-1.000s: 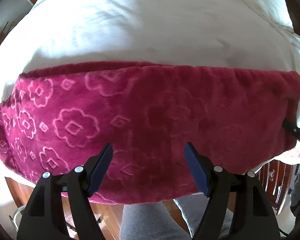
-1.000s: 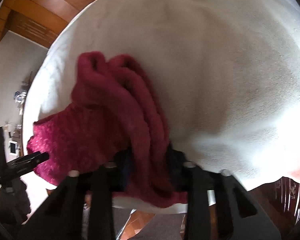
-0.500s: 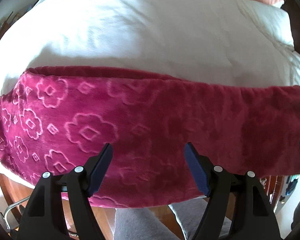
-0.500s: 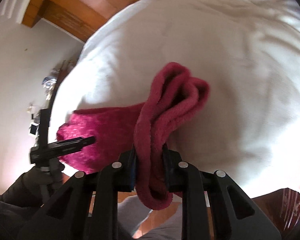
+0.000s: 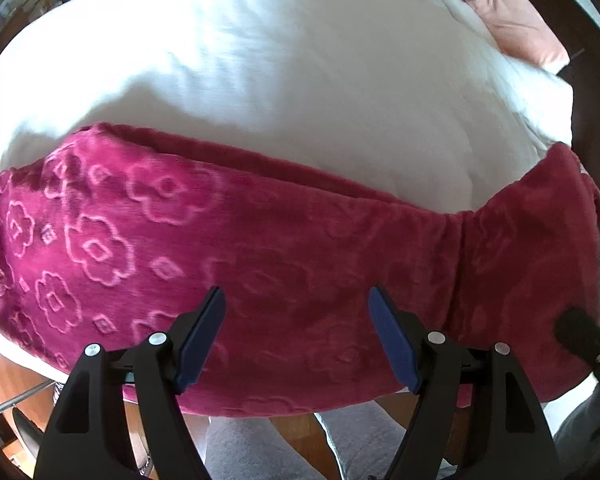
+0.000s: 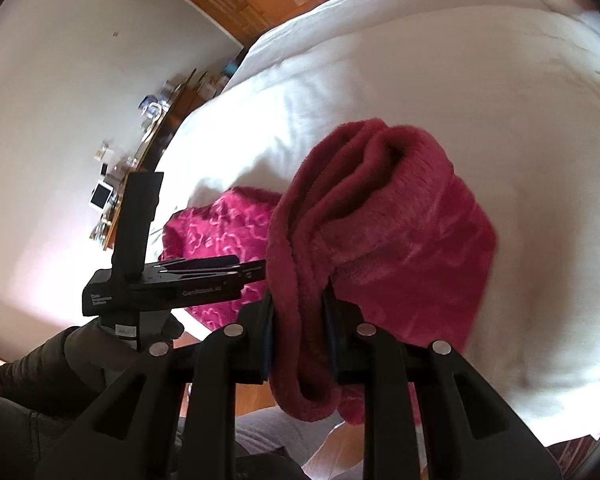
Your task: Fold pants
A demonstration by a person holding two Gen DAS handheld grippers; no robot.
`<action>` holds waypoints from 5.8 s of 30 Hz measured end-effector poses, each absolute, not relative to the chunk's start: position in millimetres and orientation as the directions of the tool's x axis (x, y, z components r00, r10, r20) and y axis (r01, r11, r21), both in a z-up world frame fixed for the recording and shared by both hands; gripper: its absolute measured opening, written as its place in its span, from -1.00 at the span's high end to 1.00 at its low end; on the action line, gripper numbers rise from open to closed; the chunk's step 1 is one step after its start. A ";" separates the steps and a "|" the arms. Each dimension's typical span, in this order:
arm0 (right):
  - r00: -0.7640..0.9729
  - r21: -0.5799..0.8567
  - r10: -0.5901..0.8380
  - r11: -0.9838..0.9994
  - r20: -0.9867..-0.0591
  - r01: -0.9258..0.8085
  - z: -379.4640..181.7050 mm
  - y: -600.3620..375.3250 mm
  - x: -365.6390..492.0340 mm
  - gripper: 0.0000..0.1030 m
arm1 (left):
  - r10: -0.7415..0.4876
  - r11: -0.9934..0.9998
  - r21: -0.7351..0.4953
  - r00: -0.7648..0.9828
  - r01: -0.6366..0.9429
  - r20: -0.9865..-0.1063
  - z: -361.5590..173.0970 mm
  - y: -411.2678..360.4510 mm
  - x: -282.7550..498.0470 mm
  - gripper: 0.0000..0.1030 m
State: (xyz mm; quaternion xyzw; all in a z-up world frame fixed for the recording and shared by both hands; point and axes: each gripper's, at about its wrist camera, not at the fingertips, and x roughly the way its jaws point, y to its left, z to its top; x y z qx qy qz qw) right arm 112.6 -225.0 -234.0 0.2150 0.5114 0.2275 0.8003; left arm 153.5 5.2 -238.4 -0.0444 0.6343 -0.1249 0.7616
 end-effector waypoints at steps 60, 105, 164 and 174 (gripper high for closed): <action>0.149 0.402 0.452 0.873 -0.880 -0.275 -326.1 -108.0 160.9 -0.13 | -0.084 0.976 -0.103 0.104 -0.194 -0.991 -272.7 186.7 83.1 -0.59; 0.124 0.223 0.337 0.814 -0.933 -0.536 -302.5 58.2 181.7 -0.13 | 0.009 0.696 -0.203 0.292 -0.688 -0.956 -265.8 451.0 40.1 -0.72; 0.178 0.224 0.284 0.929 -0.942 -0.295 -308.5 -13.9 180.7 -0.13 | -0.334 0.795 -0.560 0.602 -0.234 -0.725 -158.5 370.8 134.5 0.58; 0.217 0.258 0.309 0.938 -0.926 -0.233 -305.5 -83.2 157.2 -0.13 | -0.434 0.850 -0.526 0.604 0.028 -0.668 -92.1 253.4 110.3 0.58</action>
